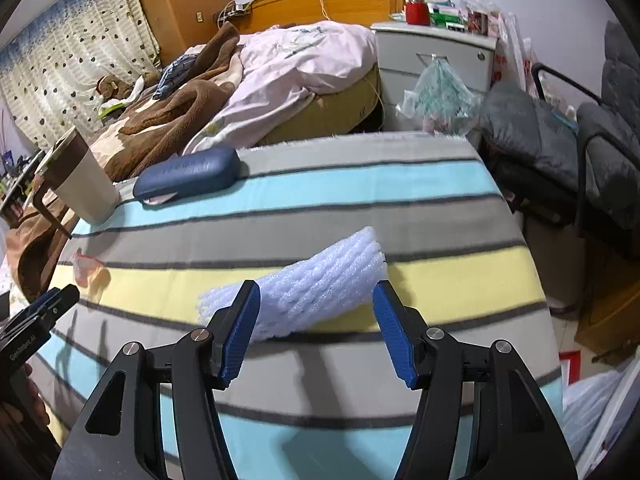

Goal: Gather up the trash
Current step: 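Move the right tool to the white foam sleeve while the left tool approaches the clear cup, then grasp the white foam sleeve with the right tool while the left tool grasps the red-lidded clear cup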

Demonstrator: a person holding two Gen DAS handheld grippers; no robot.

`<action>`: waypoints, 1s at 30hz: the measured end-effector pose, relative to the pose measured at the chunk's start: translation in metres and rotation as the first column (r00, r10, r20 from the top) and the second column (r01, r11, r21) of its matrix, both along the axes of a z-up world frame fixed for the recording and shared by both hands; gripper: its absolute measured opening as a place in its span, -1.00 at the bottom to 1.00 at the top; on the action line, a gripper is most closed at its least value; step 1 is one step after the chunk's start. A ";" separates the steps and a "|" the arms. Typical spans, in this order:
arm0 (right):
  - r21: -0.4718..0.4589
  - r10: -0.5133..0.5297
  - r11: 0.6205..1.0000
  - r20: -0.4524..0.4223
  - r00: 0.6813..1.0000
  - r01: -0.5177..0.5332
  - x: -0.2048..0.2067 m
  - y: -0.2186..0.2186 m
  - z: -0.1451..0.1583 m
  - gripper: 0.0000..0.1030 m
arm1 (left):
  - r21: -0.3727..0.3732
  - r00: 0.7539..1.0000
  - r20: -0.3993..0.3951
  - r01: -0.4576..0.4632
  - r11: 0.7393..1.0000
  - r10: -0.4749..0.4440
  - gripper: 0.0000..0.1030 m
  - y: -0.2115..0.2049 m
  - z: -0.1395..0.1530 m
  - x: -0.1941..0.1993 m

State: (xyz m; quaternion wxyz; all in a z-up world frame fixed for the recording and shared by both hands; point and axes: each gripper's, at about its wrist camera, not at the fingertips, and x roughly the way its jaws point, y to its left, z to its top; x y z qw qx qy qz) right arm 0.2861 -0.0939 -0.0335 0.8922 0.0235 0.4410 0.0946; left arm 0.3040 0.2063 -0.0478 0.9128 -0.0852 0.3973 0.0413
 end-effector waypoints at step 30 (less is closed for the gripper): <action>-0.185 -0.054 0.981 0.032 0.998 0.059 0.028 0.040 -0.010 0.09 | 0.032 0.998 -0.042 0.039 0.999 -0.038 -0.38 -0.010 -0.017 0.023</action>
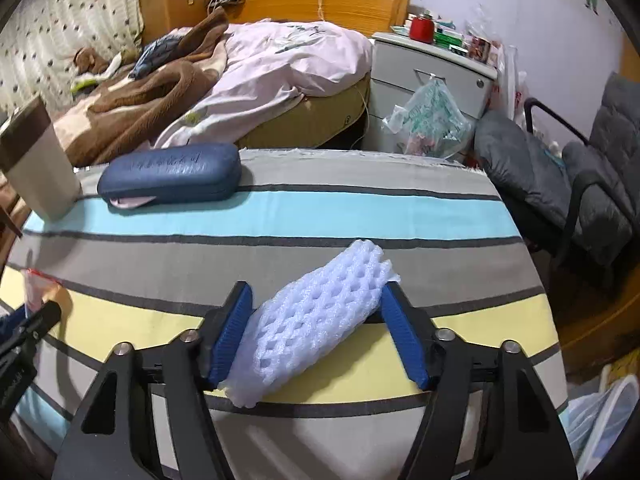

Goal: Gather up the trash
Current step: 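Grasp the white foam sleeve with the right tool while the left tool grasps the red-lidded clear cup, then carry the foam sleeve and clear cup over the white bin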

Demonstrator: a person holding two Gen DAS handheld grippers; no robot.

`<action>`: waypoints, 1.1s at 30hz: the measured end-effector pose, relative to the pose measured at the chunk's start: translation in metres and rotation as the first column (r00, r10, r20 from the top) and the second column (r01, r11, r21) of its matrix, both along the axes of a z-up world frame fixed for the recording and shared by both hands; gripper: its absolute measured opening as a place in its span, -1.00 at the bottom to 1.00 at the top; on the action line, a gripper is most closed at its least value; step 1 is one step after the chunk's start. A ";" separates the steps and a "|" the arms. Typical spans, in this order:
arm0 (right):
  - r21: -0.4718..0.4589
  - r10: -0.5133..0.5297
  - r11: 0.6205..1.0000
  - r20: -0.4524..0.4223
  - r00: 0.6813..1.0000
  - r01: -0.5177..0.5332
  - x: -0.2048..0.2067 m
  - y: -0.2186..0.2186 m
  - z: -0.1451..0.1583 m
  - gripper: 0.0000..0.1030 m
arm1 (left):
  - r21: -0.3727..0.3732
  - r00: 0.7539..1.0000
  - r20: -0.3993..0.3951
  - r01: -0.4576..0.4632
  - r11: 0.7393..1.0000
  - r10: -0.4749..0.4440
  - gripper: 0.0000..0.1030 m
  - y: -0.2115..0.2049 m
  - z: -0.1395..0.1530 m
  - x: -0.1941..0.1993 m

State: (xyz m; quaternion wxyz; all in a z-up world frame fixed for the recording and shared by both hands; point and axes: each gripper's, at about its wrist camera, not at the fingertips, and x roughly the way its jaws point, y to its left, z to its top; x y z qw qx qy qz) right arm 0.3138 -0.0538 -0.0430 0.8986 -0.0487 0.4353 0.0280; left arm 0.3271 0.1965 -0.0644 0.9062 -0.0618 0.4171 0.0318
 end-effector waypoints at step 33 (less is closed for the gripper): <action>0.303 0.078 0.946 0.124 0.989 -0.113 -0.065 -0.066 0.043 -0.72 | -0.012 0.974 0.096 0.208 0.978 -0.206 -0.39 -0.091 0.050 -0.062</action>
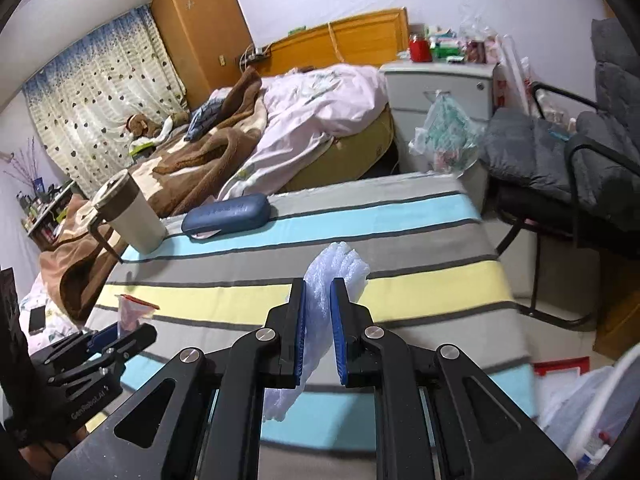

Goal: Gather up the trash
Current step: 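Carry the foam sleeve and clear cup over the white bin, then open both tools to drop the sleeve and cup into the bin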

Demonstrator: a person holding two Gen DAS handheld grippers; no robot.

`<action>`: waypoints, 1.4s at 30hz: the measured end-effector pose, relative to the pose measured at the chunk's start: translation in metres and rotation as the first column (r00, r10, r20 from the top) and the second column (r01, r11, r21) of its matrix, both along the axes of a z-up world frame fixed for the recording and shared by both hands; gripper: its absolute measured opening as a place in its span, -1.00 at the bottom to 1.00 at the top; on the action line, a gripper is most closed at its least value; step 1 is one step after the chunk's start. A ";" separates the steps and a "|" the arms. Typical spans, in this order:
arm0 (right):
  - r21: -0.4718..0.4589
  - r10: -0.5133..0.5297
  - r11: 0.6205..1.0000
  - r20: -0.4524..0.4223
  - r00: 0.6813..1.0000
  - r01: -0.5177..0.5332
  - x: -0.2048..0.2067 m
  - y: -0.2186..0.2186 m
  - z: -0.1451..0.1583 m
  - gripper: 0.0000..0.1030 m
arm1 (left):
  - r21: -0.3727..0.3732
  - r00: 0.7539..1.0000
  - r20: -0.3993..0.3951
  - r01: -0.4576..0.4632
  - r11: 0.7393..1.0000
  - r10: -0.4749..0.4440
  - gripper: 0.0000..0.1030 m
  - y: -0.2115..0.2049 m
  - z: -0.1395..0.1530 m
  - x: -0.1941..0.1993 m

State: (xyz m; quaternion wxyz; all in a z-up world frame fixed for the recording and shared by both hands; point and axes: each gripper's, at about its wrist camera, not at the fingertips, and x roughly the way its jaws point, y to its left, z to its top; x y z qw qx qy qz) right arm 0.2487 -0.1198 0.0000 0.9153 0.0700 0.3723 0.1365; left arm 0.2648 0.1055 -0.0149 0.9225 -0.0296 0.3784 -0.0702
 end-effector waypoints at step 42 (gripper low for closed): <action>-0.104 -0.372 0.921 0.045 0.927 0.375 -0.141 -0.206 0.009 -0.71 | -0.011 0.866 0.058 0.498 0.867 -0.497 -0.38 -0.287 0.031 -0.120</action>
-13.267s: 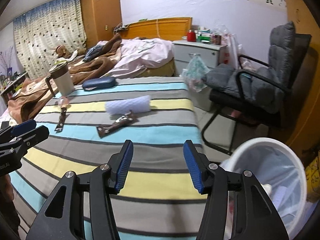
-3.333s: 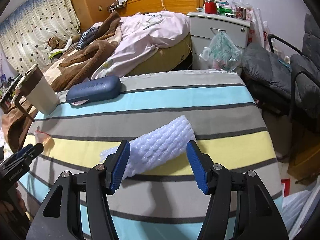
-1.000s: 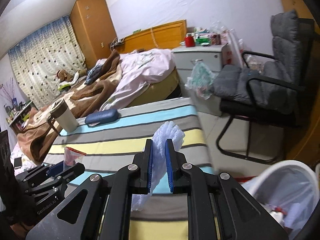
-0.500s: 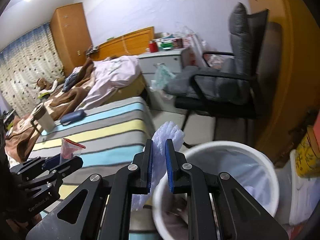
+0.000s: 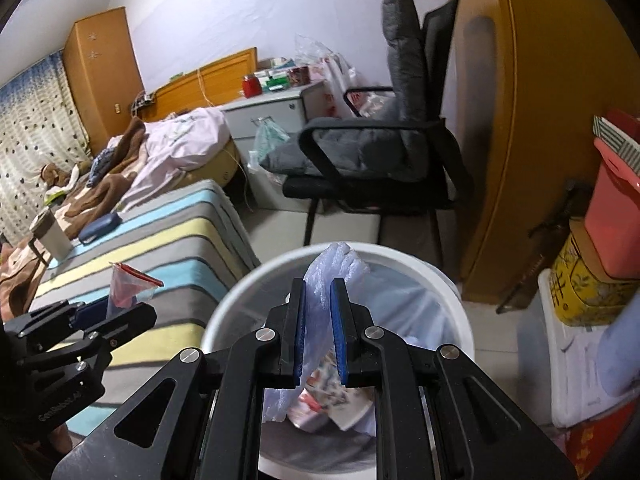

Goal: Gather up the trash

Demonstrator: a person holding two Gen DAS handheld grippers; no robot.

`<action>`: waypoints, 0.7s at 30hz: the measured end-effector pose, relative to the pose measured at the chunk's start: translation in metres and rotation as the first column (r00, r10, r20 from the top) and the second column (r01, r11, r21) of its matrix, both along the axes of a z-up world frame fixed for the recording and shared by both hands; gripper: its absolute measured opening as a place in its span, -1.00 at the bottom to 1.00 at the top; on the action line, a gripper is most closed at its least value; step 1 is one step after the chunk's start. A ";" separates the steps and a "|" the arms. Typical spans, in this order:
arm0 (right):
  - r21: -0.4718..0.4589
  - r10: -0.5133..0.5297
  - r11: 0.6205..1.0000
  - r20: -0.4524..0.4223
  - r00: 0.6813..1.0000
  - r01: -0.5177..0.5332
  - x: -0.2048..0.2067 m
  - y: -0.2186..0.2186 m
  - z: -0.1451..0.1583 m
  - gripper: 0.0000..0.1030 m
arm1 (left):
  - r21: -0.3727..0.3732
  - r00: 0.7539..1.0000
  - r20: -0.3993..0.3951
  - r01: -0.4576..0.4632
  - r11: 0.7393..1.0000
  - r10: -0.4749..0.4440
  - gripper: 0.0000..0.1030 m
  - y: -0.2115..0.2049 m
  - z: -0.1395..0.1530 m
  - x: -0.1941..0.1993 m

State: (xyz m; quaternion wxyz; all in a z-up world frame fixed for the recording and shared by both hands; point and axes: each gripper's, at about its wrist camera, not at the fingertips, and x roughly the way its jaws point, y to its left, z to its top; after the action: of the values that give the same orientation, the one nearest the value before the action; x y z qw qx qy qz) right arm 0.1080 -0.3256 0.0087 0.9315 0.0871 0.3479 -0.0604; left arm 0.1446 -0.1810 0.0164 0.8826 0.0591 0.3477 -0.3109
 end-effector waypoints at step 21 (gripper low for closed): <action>0.002 -0.069 0.998 -0.087 0.994 0.069 -0.008 -0.037 -0.024 -0.06 | 0.047 1.000 -0.025 -0.014 0.999 0.015 0.17 -0.037 -0.017 0.000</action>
State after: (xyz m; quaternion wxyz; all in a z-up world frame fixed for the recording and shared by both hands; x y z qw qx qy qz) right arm 0.0996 -0.3631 -0.0154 0.9126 0.0989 0.3852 -0.0955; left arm 0.1442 -0.2178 -0.0006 0.8787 0.0732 0.3665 -0.2970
